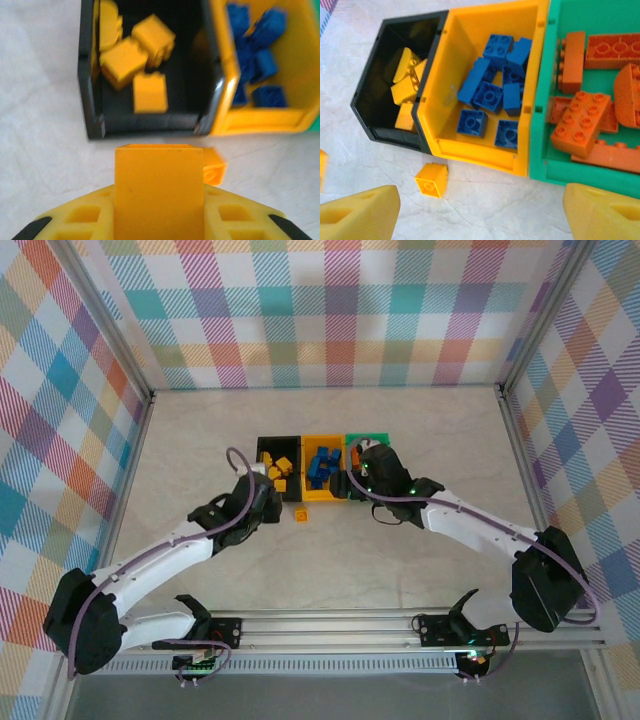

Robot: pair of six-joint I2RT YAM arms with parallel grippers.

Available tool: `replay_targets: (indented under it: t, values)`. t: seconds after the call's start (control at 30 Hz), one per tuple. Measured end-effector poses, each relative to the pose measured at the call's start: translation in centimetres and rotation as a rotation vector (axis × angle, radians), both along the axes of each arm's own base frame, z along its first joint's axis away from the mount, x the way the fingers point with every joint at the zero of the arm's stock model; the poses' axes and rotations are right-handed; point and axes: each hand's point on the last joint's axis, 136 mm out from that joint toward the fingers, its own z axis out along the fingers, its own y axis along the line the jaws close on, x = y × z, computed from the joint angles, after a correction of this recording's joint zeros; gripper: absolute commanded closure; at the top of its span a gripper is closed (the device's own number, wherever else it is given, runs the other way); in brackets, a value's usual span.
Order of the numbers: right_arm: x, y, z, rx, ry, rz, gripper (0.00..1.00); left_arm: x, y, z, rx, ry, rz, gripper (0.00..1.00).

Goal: Sort the legos into containers by color

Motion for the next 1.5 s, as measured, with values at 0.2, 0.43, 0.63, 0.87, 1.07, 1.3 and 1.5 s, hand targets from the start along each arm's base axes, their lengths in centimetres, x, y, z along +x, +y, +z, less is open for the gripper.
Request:
replay_targets:
  t: [0.2, 0.43, 0.63, 0.87, 1.07, 1.3, 1.5]
  values:
    - [-0.7, -0.5, -0.9, 0.003, 0.023, -0.004, 0.15, 6.4, -2.3, 2.0, 0.002, -0.002, 0.05, 0.69]
    - [-2.0, 0.0, -1.8, 0.022, 0.063, 0.036, 0.15, 12.0, -1.7, -3.6, 0.078, 0.14, 0.127, 0.6]
    - [-4.1, 2.1, -3.1, 0.046, 0.118, 0.133, 0.14, 12.6, -1.3, -3.8, 0.072, 0.169, 0.142, 0.2]
    - [-5.3, 6.0, -7.0, -0.008, 0.212, 0.226, 0.14, 10.3, -1.5, 3.9, -0.09, 0.043, 0.108, 0.0]
    - [-4.6, 10.3, -9.1, -0.056, 0.232, 0.251, 0.15, 3.6, 0.6, 10.5, -0.24, -0.124, 0.073, 0.0]
    - [-3.2, 12.3, -11.8, -0.163, 0.237, 0.192, 0.21, -1.5, 4.1, 6.9, -0.246, -0.076, 0.144, 0.0]
    - [-2.5, 12.3, -13.6, -0.247, 0.245, 0.132, 0.4, -2.9, 5.6, 7.0, -0.253, -0.089, 0.187, 0.0]
